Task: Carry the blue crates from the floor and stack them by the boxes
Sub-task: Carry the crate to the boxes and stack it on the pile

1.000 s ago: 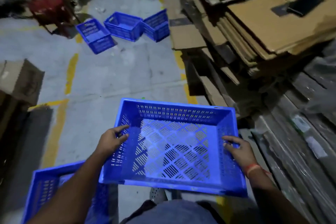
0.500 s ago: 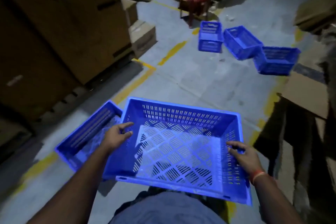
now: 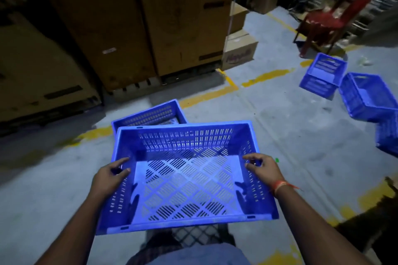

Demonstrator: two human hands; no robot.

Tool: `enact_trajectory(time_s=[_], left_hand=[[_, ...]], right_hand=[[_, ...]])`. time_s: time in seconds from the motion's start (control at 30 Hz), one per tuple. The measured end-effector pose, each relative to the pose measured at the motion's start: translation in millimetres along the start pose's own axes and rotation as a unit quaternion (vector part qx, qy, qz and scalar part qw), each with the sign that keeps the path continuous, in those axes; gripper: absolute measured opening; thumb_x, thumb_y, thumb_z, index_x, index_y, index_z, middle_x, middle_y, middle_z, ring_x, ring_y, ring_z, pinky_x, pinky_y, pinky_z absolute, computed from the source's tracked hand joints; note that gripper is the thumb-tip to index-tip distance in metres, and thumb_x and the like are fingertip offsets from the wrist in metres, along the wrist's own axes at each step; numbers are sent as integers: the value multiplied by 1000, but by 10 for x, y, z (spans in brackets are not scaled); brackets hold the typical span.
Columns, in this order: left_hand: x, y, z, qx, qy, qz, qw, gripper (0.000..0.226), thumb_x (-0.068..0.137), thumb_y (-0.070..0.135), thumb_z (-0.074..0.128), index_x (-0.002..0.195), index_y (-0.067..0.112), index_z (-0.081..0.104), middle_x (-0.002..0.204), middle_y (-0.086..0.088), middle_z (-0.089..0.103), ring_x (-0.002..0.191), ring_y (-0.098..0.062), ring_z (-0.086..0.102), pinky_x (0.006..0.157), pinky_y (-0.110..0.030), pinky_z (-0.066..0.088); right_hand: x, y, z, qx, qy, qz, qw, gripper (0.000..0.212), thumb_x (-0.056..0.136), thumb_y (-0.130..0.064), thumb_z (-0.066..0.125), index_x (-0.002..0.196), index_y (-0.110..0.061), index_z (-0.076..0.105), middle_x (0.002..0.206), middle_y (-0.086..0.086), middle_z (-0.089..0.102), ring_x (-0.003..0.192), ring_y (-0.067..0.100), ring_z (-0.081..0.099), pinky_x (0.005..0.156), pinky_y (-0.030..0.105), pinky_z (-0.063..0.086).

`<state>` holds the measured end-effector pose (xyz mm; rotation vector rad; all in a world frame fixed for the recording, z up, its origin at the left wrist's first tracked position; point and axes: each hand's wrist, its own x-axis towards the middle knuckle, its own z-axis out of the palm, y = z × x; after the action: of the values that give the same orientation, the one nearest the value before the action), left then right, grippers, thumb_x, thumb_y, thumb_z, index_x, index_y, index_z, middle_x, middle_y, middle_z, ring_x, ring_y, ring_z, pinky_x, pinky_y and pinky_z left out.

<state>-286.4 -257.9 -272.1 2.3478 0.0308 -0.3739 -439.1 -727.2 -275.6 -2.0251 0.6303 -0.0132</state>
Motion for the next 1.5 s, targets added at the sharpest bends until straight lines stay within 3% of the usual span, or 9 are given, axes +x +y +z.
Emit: enact_trajectory(time_s=[0.27,0.43,0.63,0.77,0.87,1.1,1.23,1.4,1.5], left_hand=[[-90,-564,-442,-4,76,-66,995,39,87,27,75,124,34,69,95,-4,73,85,-23,67,73,-36,49],[195,-783,-694,-27,89,-78,993,39,86,24,75,123,34,70,91,-3,72,76,-20,66,66,-34,47],[732,-842,-807,-35,97,-76,992,39,86,23,74,123,34,70,91,-7,72,81,-24,67,68,-35,47],[1092,-783,-835,-28,107,-78,991,38,86,21,73,122,35,70,84,-4,71,75,-22,66,65,-29,44],[1398,-784,-801,-21,111,-89,990,39,86,21,73,123,36,70,86,-3,72,77,-21,67,67,-33,47],[2375,-843,-542,-5,120,-143,982,44,86,19,72,126,37,67,77,0,69,66,-17,64,60,-32,45],[3131,-1036,-317,5,134,-156,979,44,86,19,73,126,37,68,71,0,67,54,-10,60,57,-27,43],[3904,-1329,-30,16,164,-171,972,47,85,19,74,128,37,66,72,0,65,57,-15,60,57,-32,44],[4212,-1470,108,9,163,-175,971,50,84,16,74,130,35,65,72,-1,65,55,-13,56,58,-13,40]], right_hand=[[411,-424,773,-48,-74,-22,996,30,75,-7,76,89,-33,75,76,0,68,70,14,59,76,25,48],[666,-713,1161,-73,-78,-24,994,28,75,-8,77,89,-33,75,86,0,74,79,19,65,78,25,49],[1011,-930,1482,-96,-54,-11,994,36,76,-5,75,80,-40,70,75,-18,71,69,6,61,66,3,41],[1342,-1061,1596,-108,-45,-6,993,36,75,-6,74,80,-41,70,82,2,72,72,15,61,65,4,40],[1712,-1140,1706,-121,-57,-1,991,31,76,-5,73,84,-35,72,85,3,73,78,24,65,64,3,40],[3010,-1148,2127,-155,-106,7,982,32,75,-6,73,84,-37,72,80,-2,71,77,24,67,64,8,41],[3868,-1105,2523,-174,-123,-12,977,33,74,-7,72,85,-38,70,82,0,72,75,19,66,75,25,48],[4765,-1006,2970,-186,-121,-37,974,28,75,-11,70,96,-29,76,89,9,71,81,23,67,81,33,54],[5122,-978,3176,-207,-121,-51,969,28,77,-8,71,99,-25,76,90,10,68,80,26,66,80,32,52]])
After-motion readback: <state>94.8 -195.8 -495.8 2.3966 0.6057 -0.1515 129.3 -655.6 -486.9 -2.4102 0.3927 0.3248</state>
